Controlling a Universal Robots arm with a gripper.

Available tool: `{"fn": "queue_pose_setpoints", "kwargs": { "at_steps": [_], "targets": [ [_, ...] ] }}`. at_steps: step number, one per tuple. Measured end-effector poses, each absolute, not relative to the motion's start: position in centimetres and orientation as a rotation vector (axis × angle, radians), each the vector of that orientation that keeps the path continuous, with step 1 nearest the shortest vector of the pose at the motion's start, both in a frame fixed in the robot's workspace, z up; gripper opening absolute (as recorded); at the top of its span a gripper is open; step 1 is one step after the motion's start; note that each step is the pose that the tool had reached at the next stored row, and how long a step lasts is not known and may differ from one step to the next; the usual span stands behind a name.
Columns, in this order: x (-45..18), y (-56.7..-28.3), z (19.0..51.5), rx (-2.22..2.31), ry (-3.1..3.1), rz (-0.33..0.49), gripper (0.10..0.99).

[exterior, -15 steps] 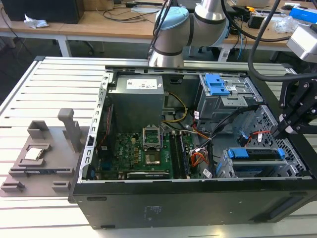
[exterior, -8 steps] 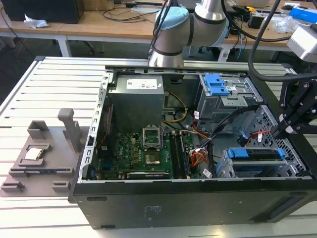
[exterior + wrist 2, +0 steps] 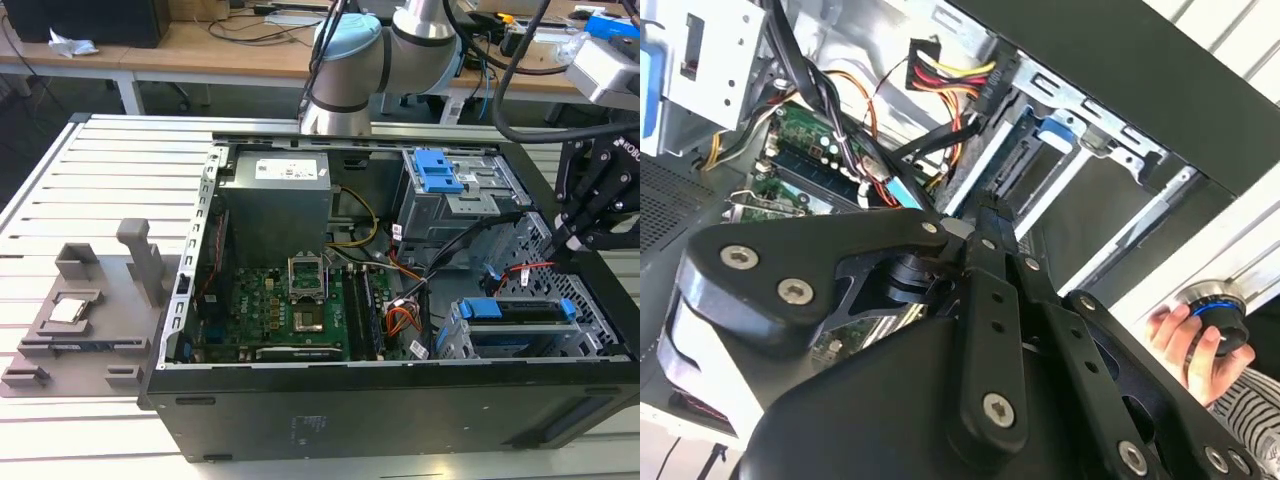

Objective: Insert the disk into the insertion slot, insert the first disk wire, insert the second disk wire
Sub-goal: 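Insert the first disk wire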

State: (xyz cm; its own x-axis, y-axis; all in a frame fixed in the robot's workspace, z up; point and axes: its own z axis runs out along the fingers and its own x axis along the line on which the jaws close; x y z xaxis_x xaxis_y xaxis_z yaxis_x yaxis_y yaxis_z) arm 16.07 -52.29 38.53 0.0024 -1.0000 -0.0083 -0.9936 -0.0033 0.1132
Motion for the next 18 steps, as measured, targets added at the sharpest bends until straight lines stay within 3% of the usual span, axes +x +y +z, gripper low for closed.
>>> {"fn": "queue_pose_setpoints", "kwargs": {
  "at_steps": [10, 18],
  "targets": [
    [16.3, -48.8, 38.5, 2.172, -2.161, -0.131, 0.106],
    [17.1, -48.7, 38.4, 2.195, -2.129, -0.122, 0.106]
  ]
}}
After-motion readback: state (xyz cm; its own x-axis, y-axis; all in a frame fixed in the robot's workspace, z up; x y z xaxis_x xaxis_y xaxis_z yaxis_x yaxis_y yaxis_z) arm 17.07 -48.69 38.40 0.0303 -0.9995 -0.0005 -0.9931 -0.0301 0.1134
